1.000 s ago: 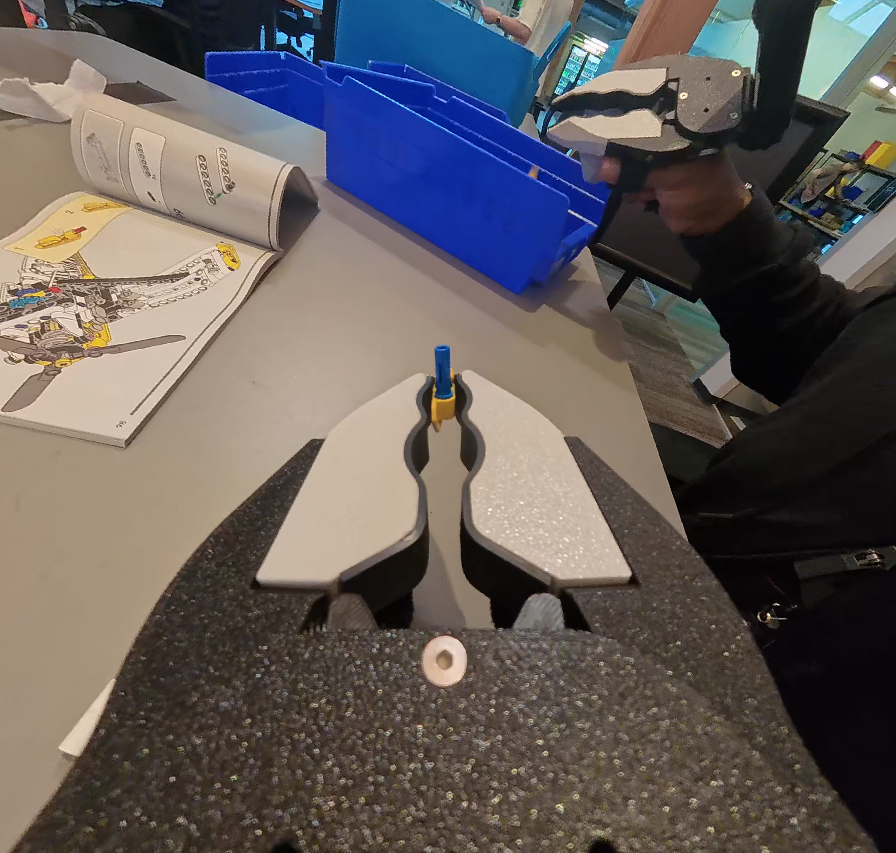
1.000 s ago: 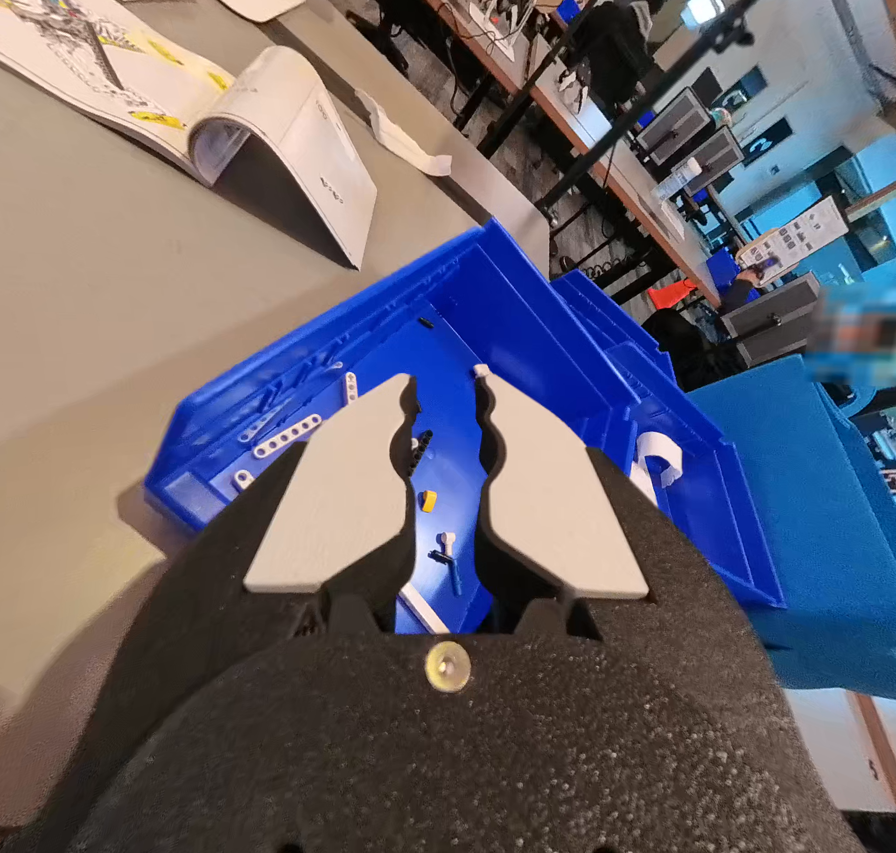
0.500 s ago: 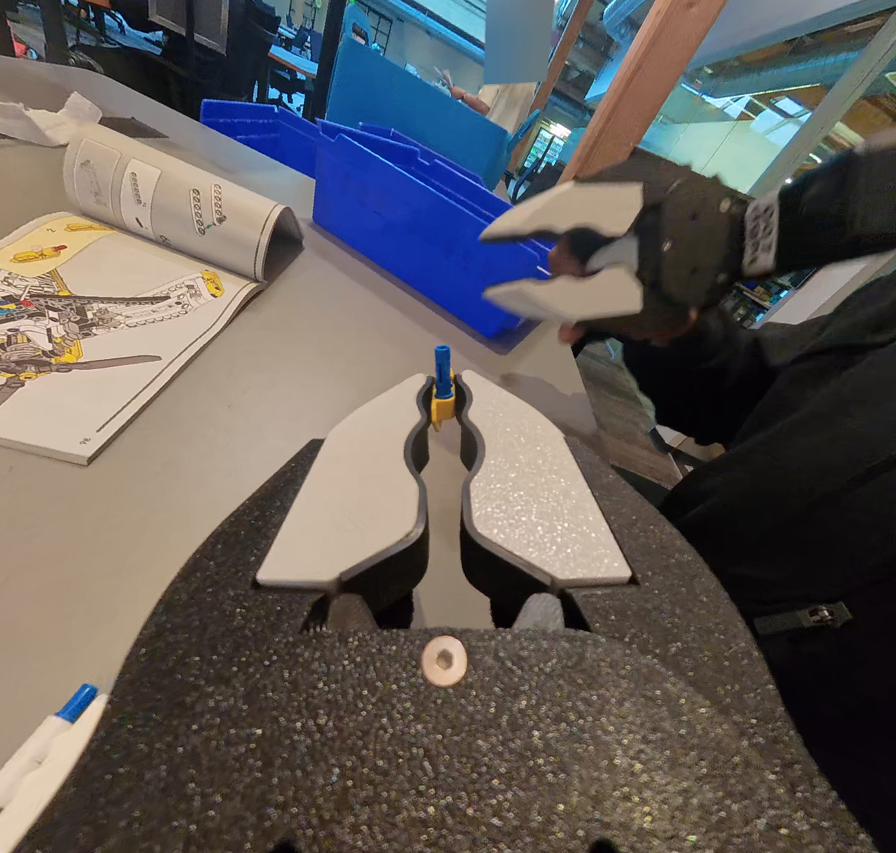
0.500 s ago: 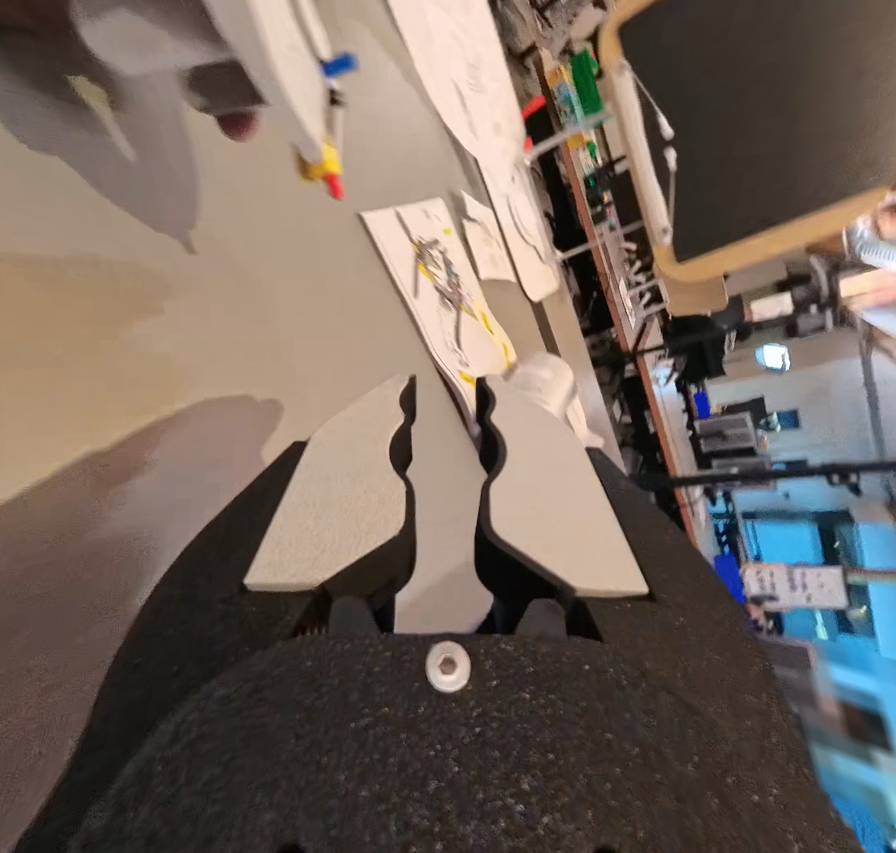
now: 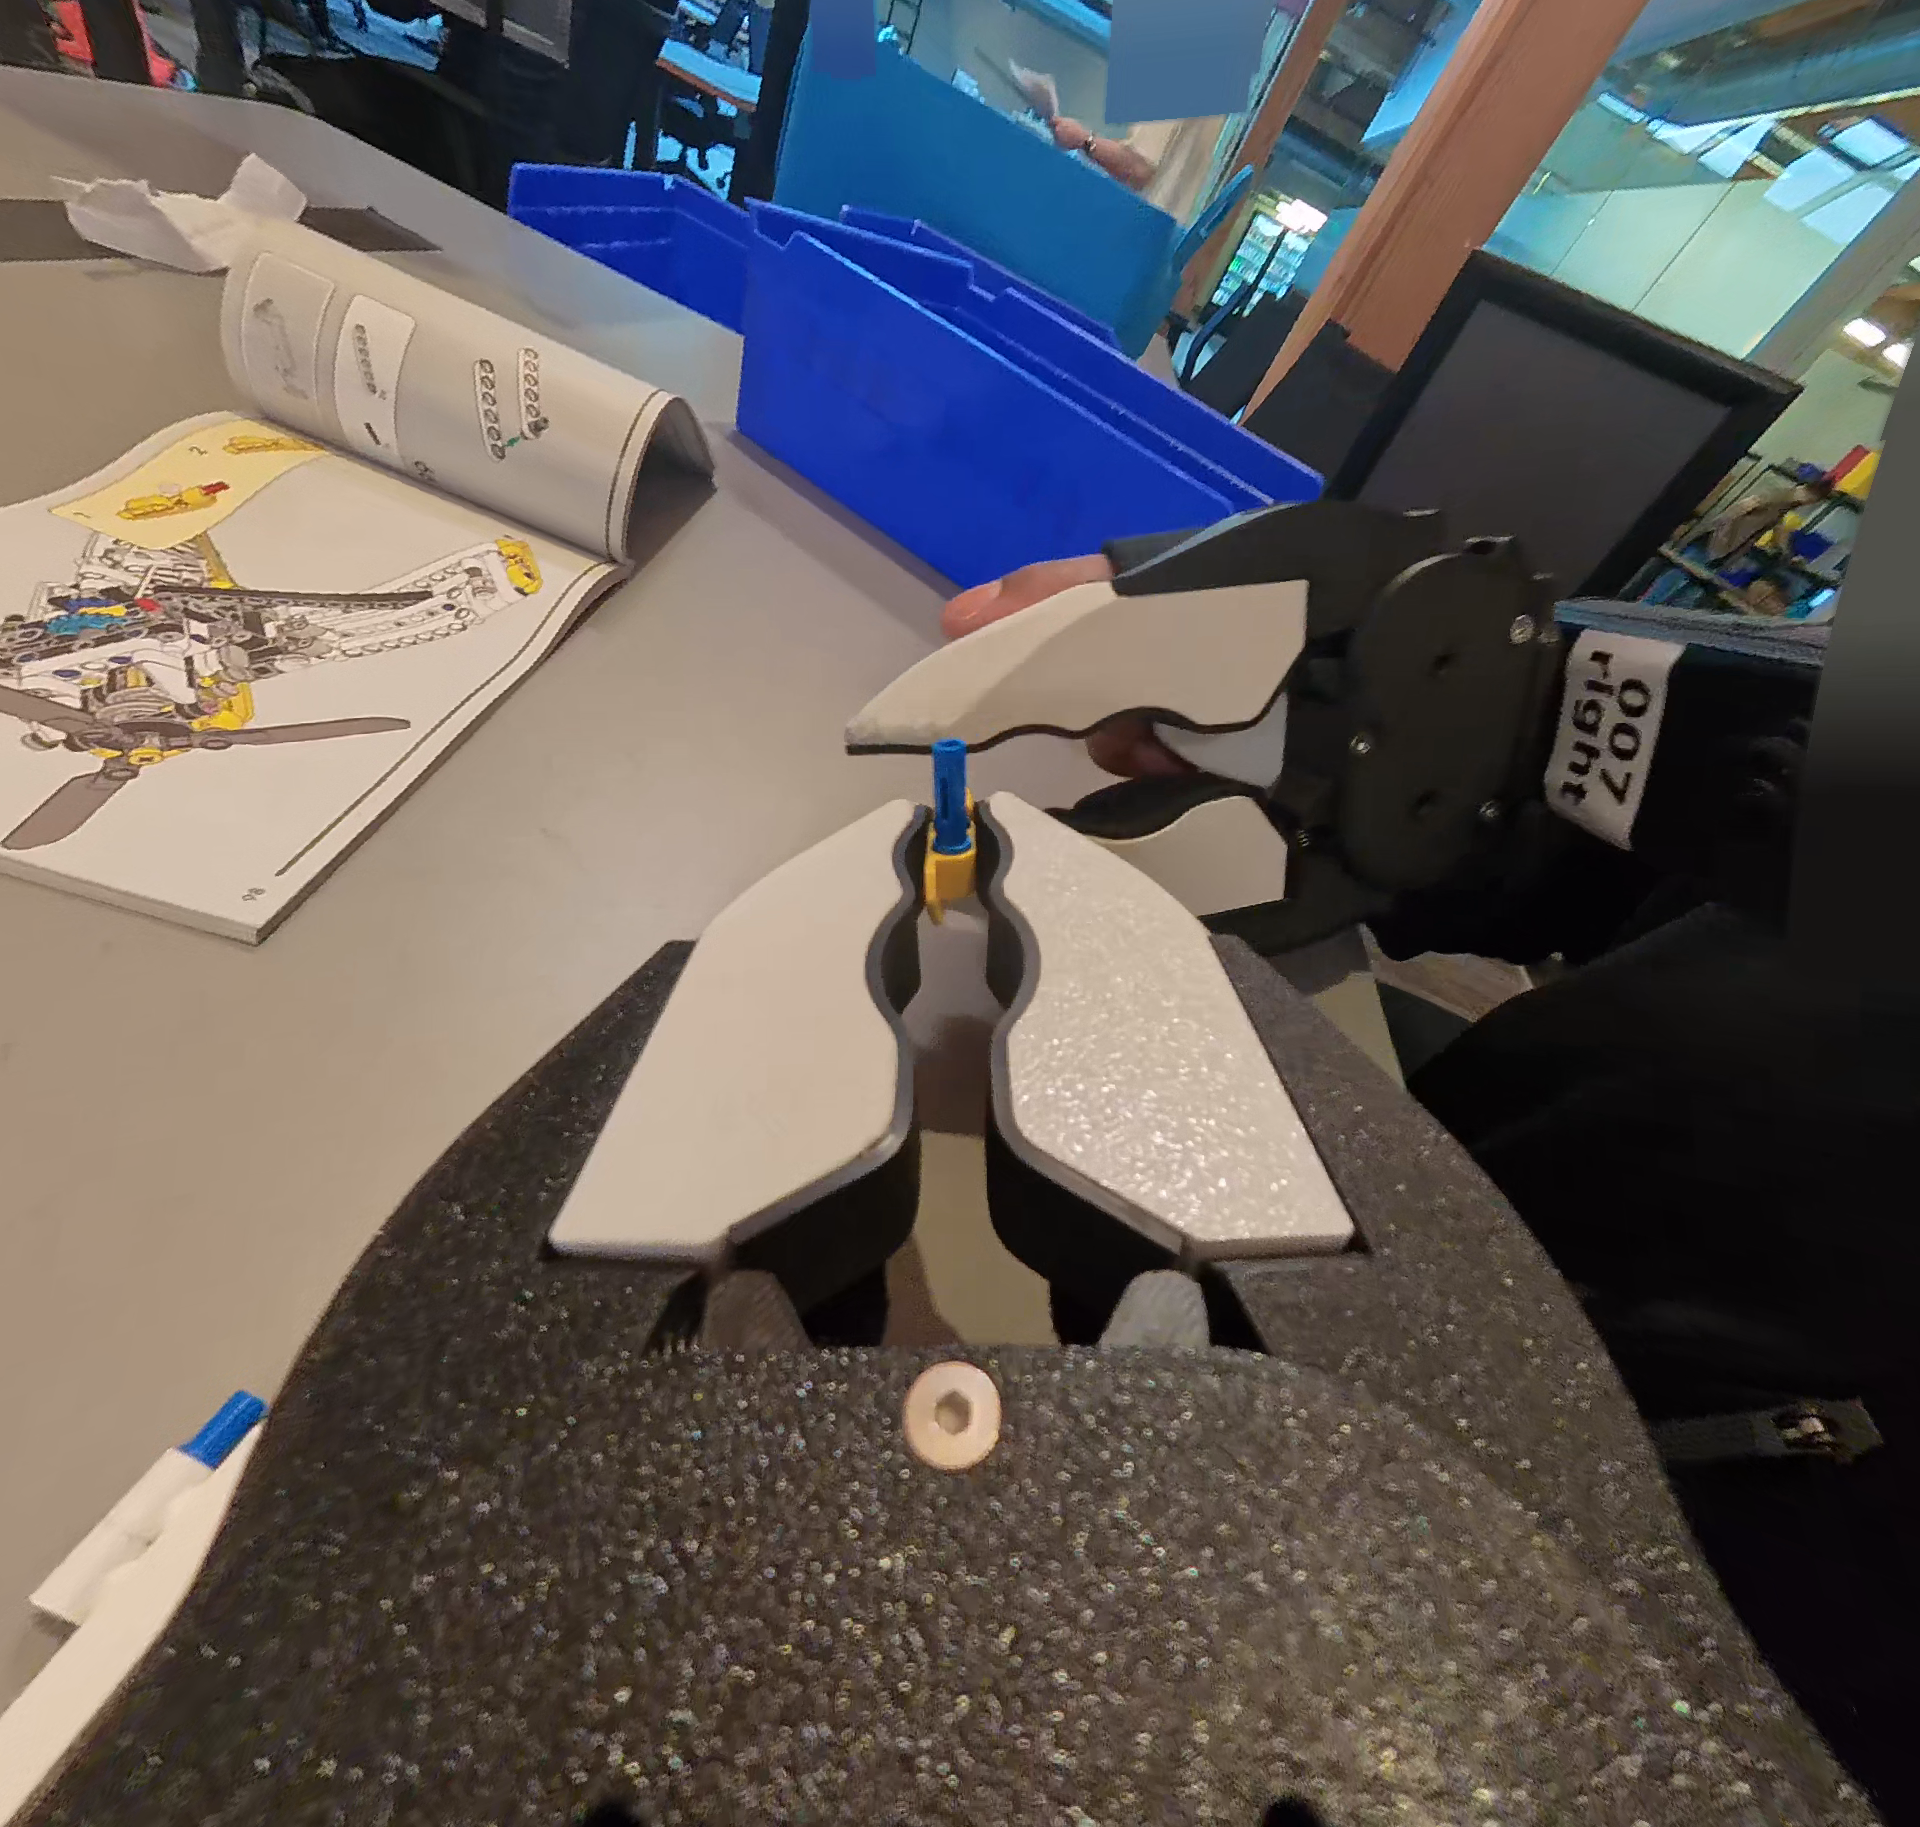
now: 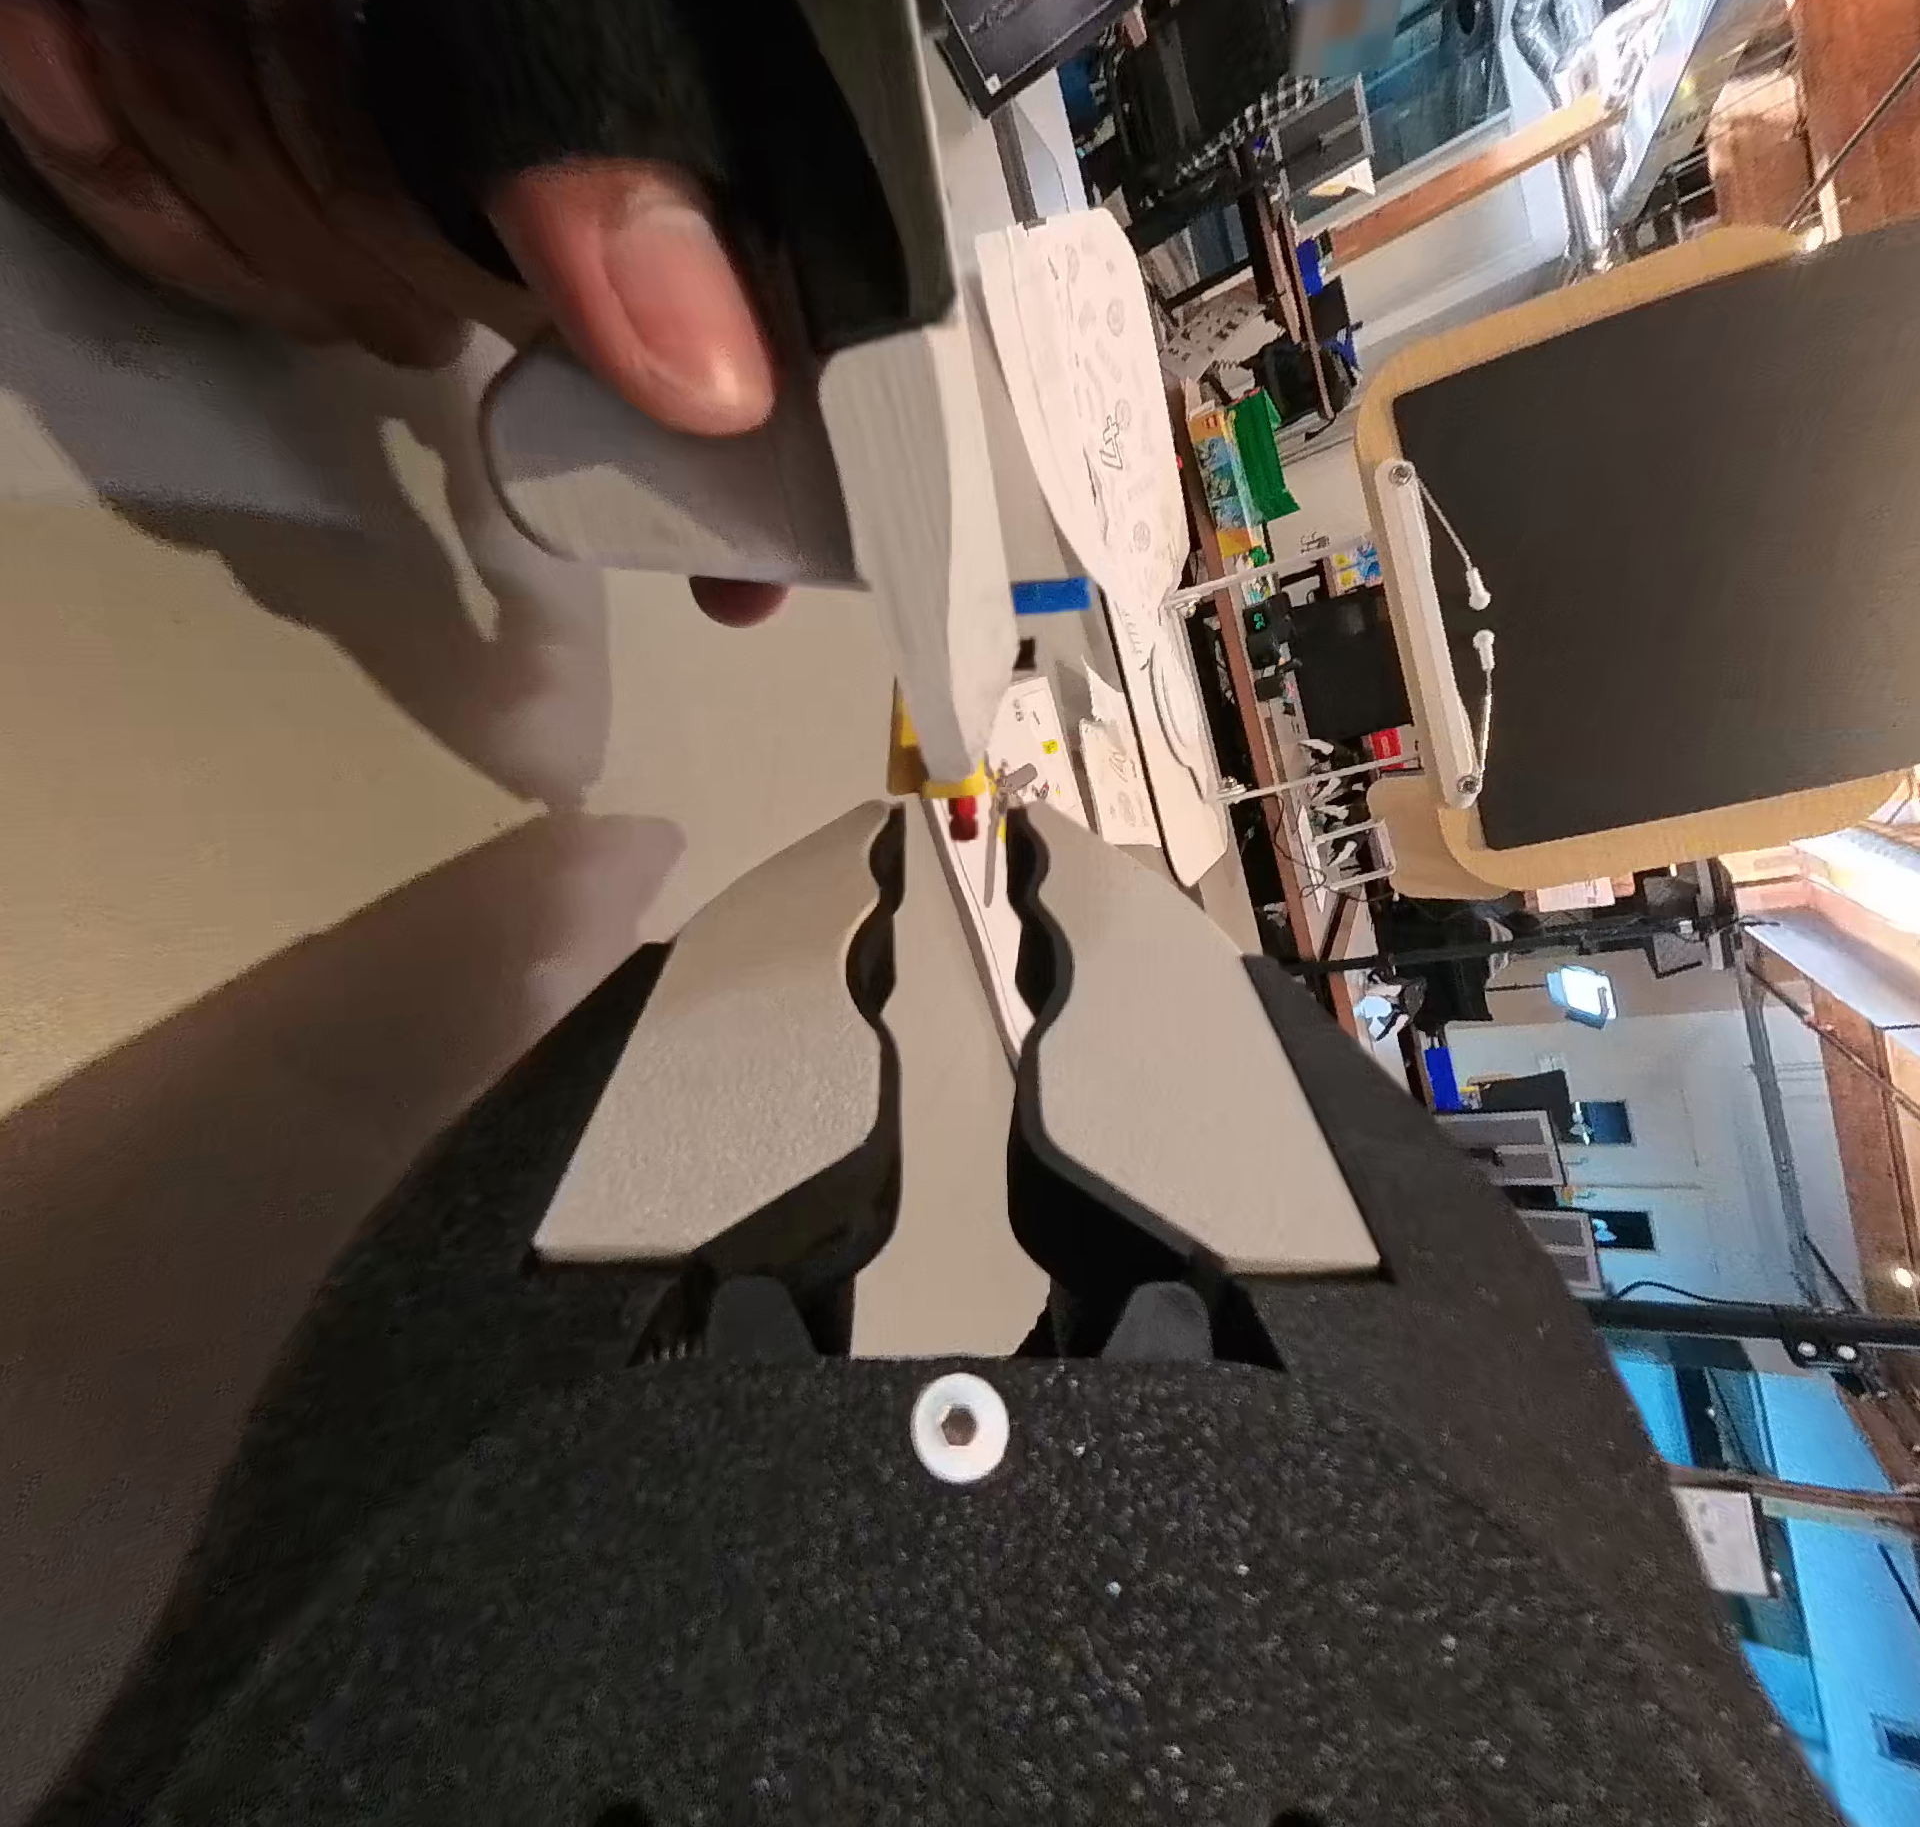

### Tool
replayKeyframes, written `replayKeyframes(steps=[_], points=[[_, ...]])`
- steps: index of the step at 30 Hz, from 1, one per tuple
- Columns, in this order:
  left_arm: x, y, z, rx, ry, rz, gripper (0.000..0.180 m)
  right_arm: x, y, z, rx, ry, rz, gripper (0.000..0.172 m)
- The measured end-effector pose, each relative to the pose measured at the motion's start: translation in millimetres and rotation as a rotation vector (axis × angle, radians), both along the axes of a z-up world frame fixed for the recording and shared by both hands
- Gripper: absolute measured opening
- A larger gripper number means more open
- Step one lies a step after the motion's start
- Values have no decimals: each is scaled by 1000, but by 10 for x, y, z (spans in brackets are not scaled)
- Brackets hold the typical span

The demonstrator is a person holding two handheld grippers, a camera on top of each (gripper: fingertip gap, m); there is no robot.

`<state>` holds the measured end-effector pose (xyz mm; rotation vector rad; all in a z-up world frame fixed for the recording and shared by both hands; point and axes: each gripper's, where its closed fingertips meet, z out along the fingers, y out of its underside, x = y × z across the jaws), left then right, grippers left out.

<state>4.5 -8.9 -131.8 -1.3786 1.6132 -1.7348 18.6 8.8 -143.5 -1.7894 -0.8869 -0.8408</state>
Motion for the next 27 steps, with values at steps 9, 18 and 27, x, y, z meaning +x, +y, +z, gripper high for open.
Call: replayKeyframes(steps=[9,18,27], points=[[-3,-30,-45,30,22,-16,9,-3,9,-35,-22,-62,32,14],[5,-47,-77,77,27,-2,9,24,-9,-46,-25,-181,29,3],[-14,213,27,29,-22,104,9,323,-101,-86,38,-98,-60,2]])
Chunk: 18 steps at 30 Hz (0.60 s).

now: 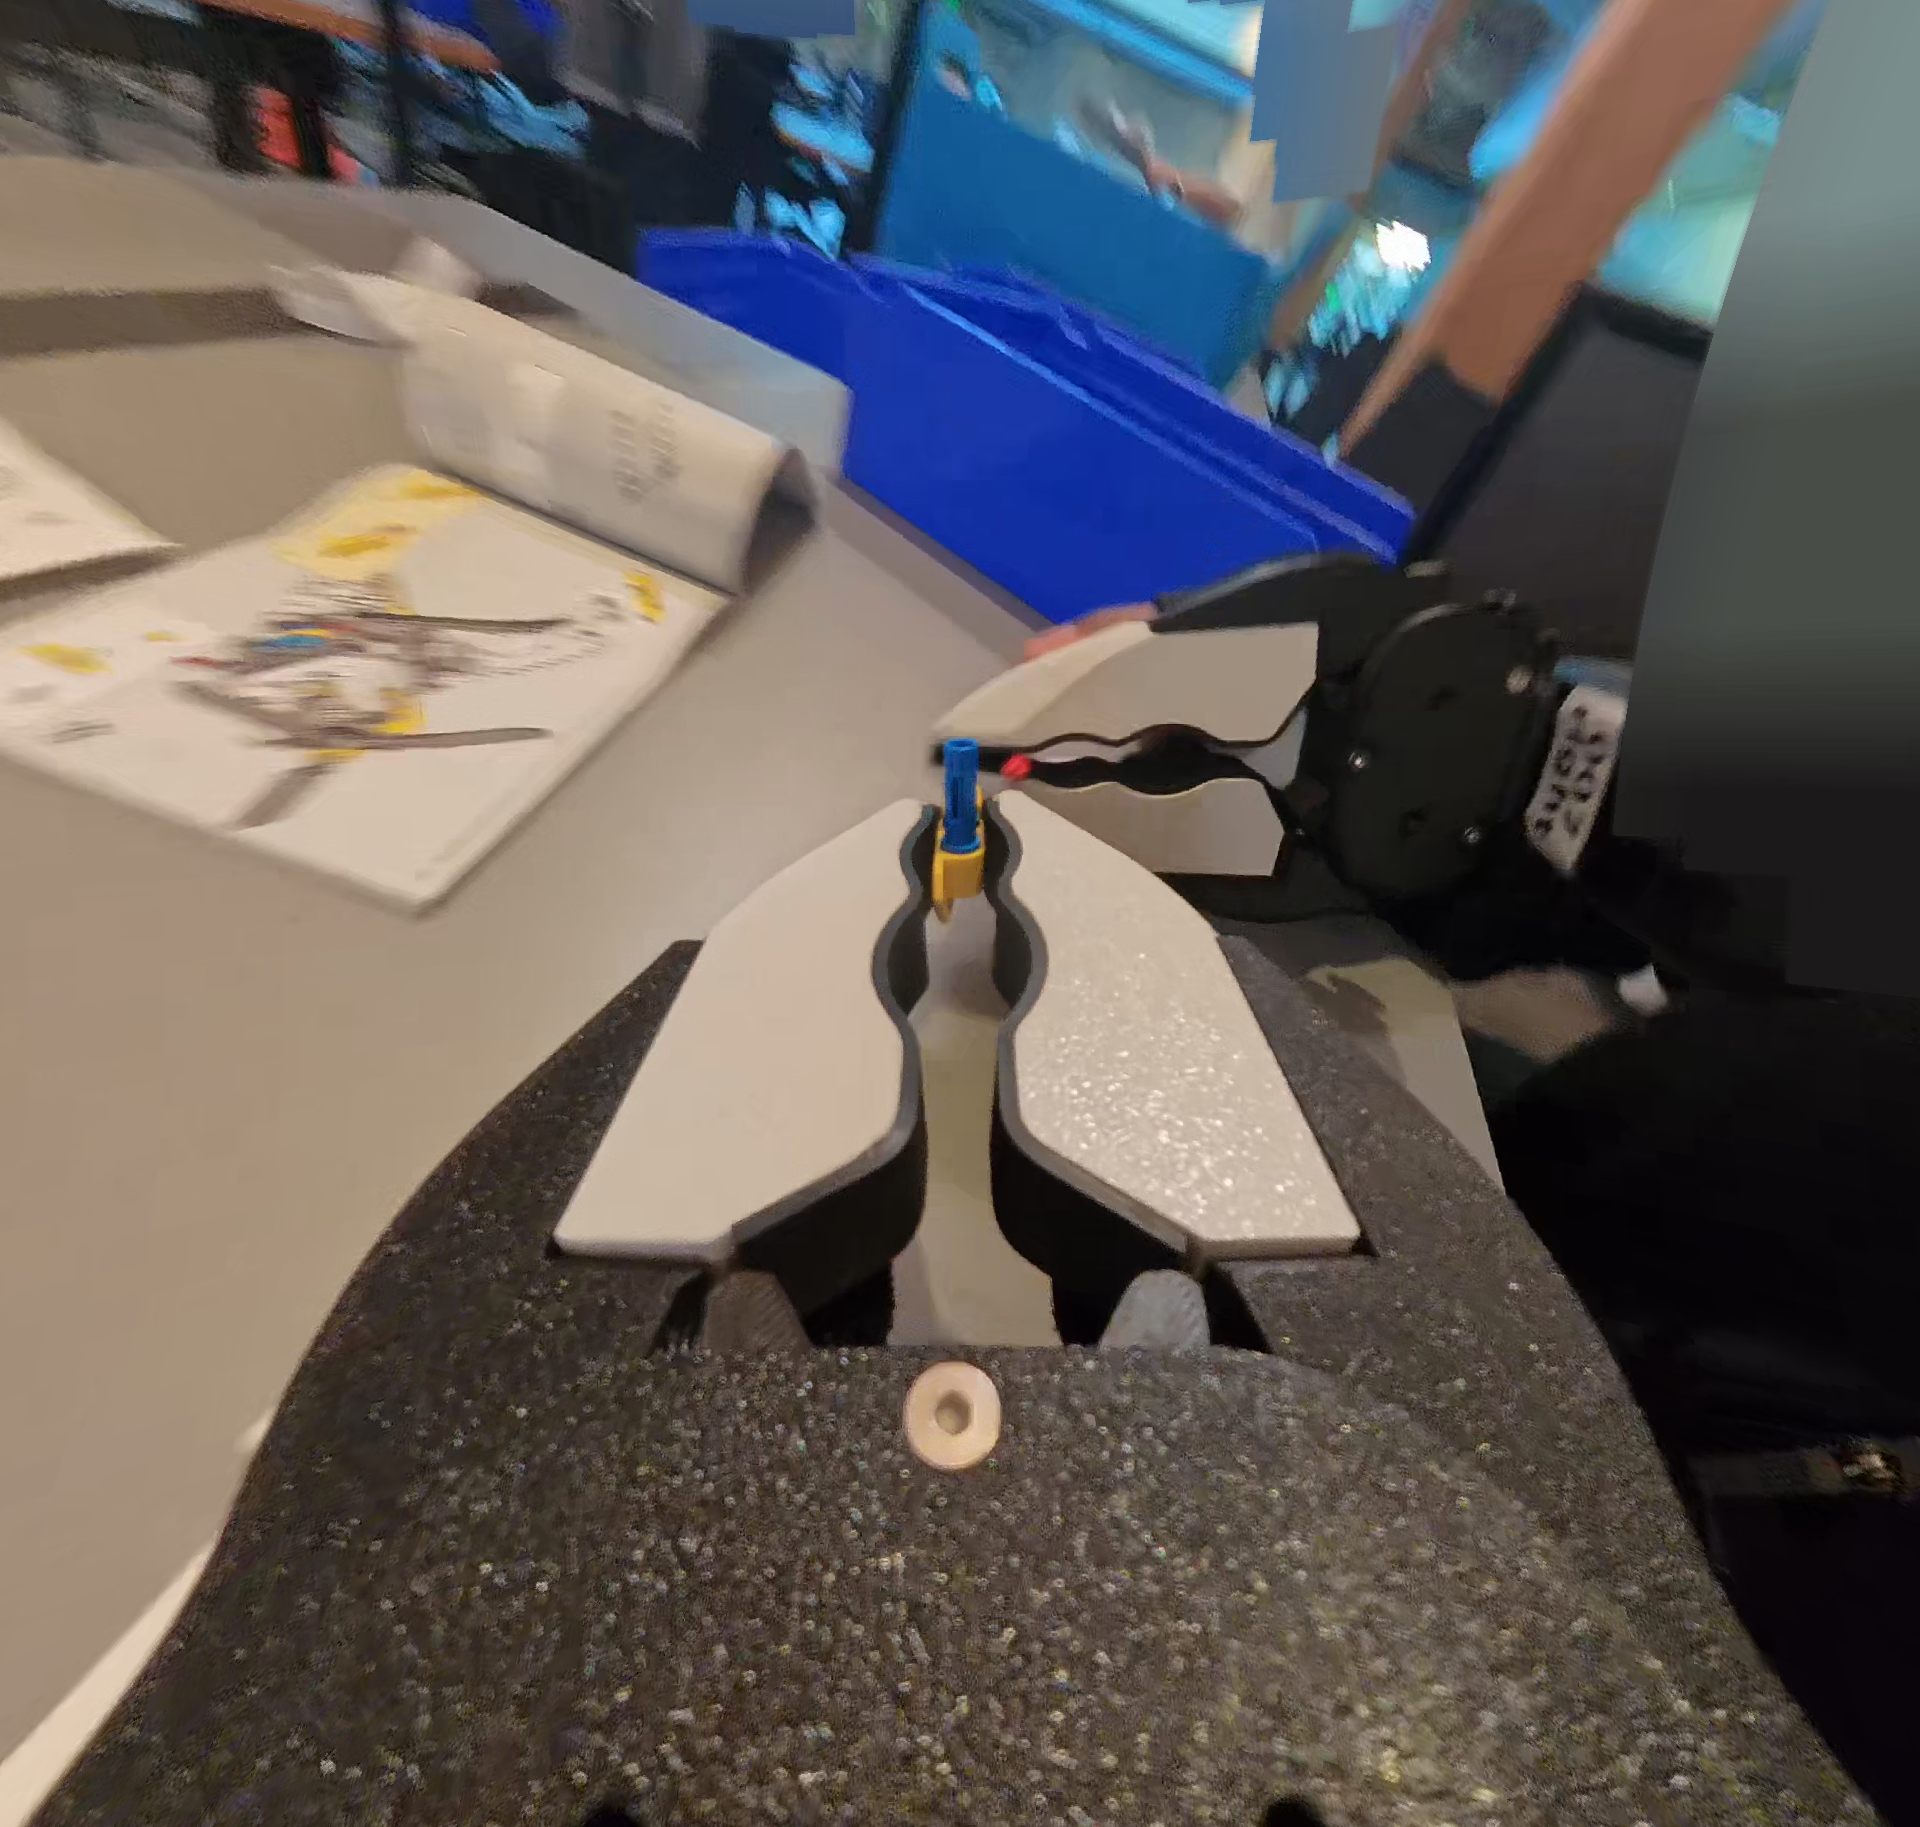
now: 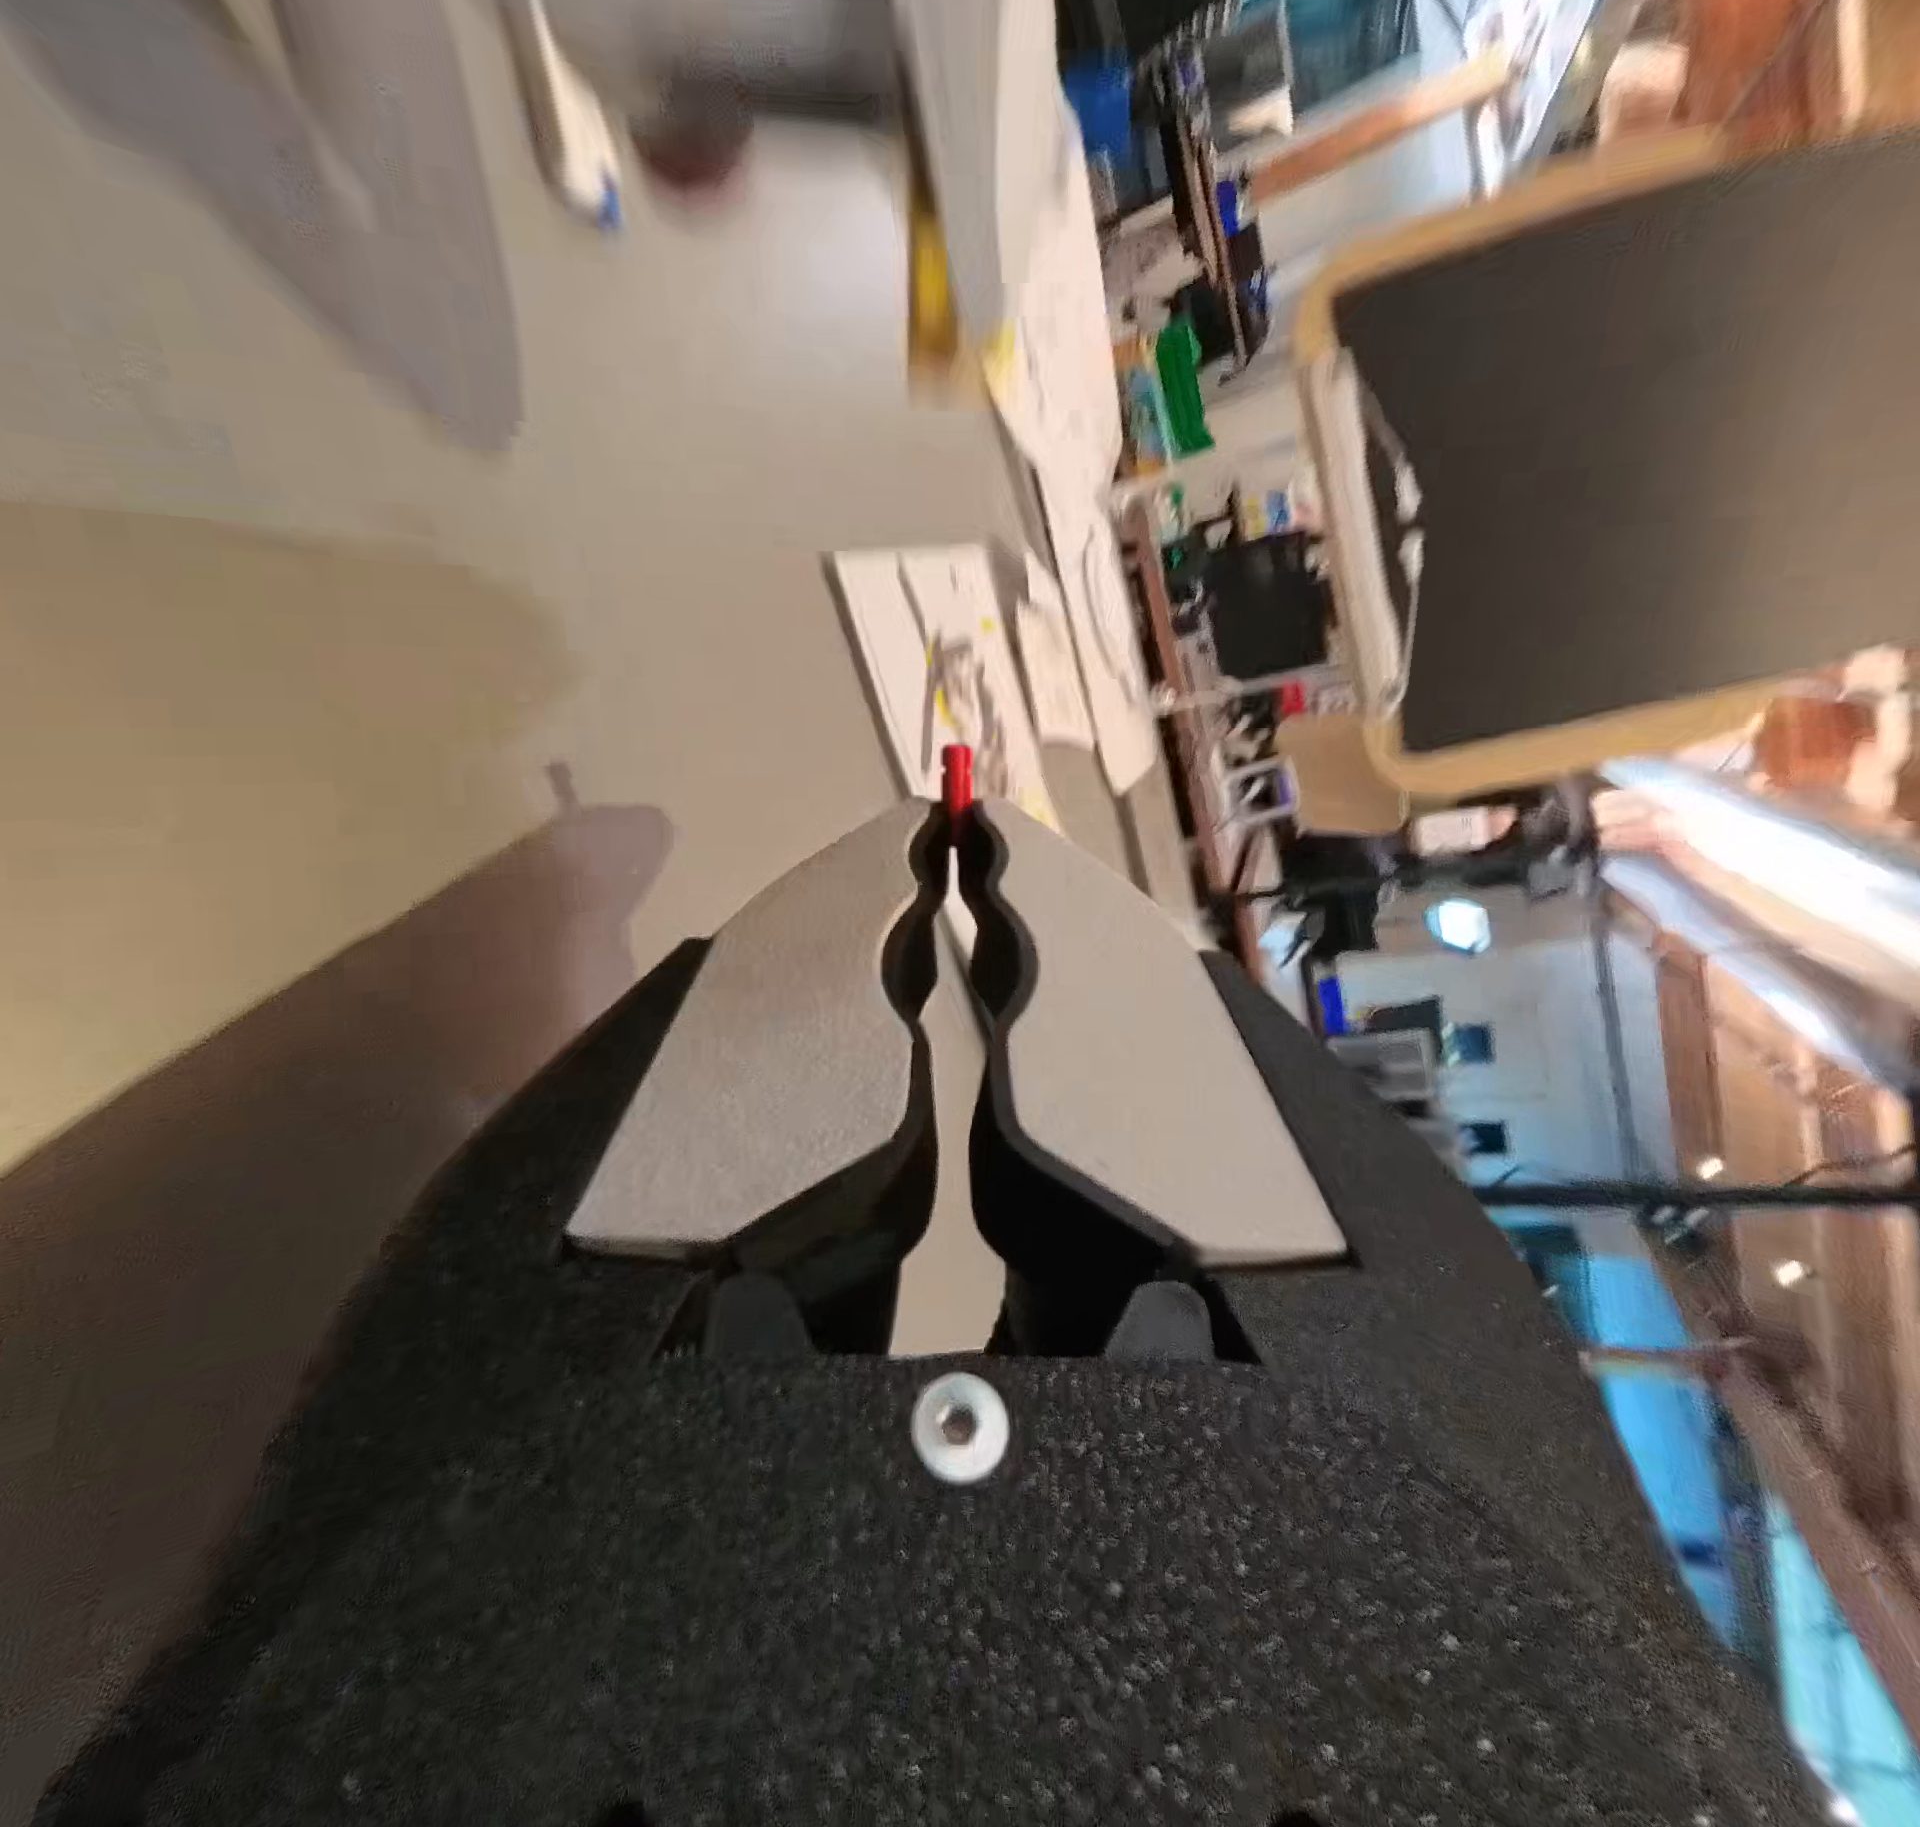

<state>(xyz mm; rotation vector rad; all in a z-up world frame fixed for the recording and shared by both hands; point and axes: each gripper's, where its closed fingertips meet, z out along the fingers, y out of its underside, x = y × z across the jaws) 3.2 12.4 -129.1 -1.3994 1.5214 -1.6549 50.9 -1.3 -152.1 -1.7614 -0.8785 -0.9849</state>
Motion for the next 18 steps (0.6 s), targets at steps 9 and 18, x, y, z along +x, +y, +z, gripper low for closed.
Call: replayKeyframes(steps=[9,18], points=[[-10,-170,-60,14,32,-98,9,242,-220,11,2,127,-109,3],[-21,-226,-56,-15,38,-136,9,1039,-1212,806,-49,-18,-469,3]])
